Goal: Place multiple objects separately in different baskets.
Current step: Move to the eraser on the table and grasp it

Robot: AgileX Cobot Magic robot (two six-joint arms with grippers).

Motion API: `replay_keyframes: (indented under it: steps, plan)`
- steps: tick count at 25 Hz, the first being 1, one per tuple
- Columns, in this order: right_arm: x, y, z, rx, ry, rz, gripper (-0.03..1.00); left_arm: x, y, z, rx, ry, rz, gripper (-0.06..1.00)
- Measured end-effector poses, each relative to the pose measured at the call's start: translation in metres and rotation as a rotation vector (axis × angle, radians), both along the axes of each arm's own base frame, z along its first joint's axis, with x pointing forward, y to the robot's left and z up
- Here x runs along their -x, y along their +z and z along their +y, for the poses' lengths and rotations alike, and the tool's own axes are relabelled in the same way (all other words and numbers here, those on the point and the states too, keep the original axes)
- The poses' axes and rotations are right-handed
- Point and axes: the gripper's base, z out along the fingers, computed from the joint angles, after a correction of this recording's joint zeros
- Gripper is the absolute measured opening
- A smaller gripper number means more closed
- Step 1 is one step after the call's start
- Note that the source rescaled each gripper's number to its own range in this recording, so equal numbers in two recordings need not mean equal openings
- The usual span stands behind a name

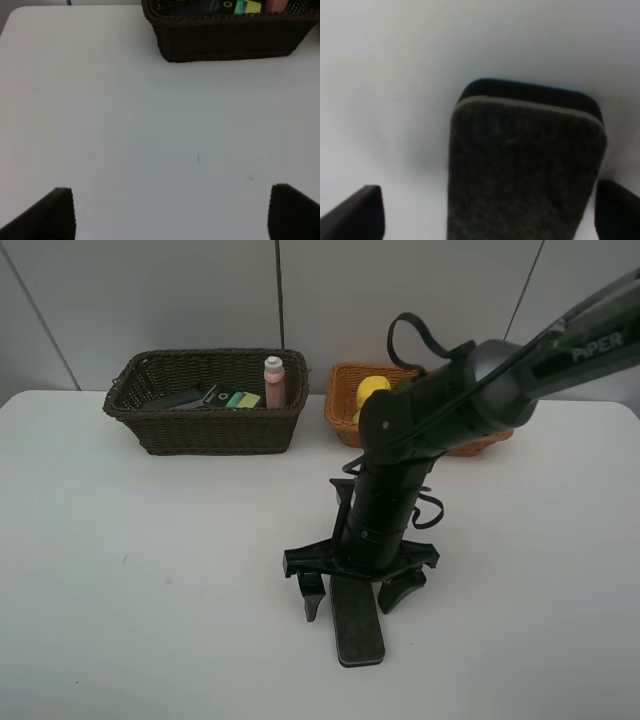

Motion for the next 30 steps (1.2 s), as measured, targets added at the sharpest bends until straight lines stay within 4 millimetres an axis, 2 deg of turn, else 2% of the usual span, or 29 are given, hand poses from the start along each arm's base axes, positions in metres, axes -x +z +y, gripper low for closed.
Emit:
replay_keyframes:
  steps: [9, 12, 13, 15, 19, 30]
  plan:
    - [0.0002, 0.0, -0.0001, 0.001, 0.003, 0.002, 0.99, 0.0, 0.0, 0.0, 0.0, 0.0, 0.0, 1.0]
    - [0.0004, 0.0001, -0.0003, 0.003, 0.005, 0.004, 0.94, 0.0, 0.0, 0.0, 0.0, 0.0, 0.0, 1.0]
    - [0.0006, 0.0001, -0.0005, 0.004, 0.005, 0.007, 0.9, 0.0, 0.0, 0.0, 0.0, 0.0, 0.0, 1.0]
    - [0.0012, -0.0002, -0.0009, 0.009, 0.007, 0.014, 0.75, 0.0, 0.0, 0.0, 0.0, 0.0, 0.0, 1.0]
    - [0.0023, -0.0023, -0.0015, 0.018, 0.007, 0.029, 0.34, 0.0, 0.0, 0.0, 0.0, 0.0, 0.0, 1.0]
    - [0.003, 0.0012, -0.002, 0.013, 0.007, 0.025, 0.33, 0.0, 0.0, 0.0, 0.0, 0.0, 0.0, 1.0]
